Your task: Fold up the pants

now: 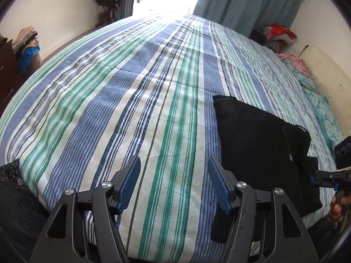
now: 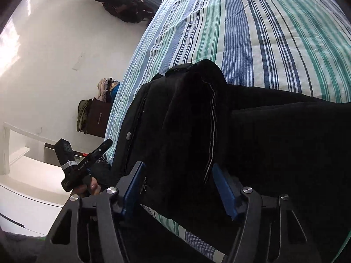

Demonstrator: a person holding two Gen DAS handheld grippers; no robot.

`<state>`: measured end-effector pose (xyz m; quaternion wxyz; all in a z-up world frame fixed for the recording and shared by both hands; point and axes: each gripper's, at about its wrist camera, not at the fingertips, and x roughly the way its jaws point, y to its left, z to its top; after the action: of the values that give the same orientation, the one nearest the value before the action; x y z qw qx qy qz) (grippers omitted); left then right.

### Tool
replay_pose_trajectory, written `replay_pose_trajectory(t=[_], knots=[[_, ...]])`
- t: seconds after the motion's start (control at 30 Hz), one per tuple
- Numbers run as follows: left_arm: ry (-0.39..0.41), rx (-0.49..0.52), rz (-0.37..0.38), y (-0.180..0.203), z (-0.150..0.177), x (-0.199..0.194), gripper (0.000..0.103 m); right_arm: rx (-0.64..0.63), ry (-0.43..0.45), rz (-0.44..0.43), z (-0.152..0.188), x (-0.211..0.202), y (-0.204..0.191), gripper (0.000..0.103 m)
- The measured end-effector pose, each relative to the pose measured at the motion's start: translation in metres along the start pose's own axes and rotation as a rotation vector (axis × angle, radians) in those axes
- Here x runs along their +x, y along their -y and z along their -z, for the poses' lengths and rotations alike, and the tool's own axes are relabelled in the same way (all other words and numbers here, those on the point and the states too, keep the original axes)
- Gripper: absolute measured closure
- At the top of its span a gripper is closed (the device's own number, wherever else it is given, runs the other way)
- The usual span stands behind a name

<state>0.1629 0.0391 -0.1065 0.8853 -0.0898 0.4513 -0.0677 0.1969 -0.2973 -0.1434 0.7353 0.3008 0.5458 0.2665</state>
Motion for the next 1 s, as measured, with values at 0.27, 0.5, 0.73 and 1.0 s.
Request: replay_pose_trajectory(t=[0.27, 0.5, 0.73, 1.0], knots=[[-0.02, 0.003, -0.004, 0.002, 0.003, 0.005, 0.038, -0.014, -0.143, -0.027, 0.012, 0.016, -0.002, 0.042], [-0.03, -0.023, -0.019, -0.006, 0.003, 0.007, 0.038, 0.063, -0.067, -0.174, 0.008, 0.035, -0.01, 0.067], [-0.02, -0.056, -0.021, -0.014, 0.001, 0.004, 0.038, -0.021, 0.13, -0.158, -0.007, -0.031, -0.048, 0.088], [0.002, 0.008, -0.004, 0.002, 0.002, -0.004, 0.038, -0.091, 0.24, -0.121, -0.003, -0.128, -0.057, 0.088]])
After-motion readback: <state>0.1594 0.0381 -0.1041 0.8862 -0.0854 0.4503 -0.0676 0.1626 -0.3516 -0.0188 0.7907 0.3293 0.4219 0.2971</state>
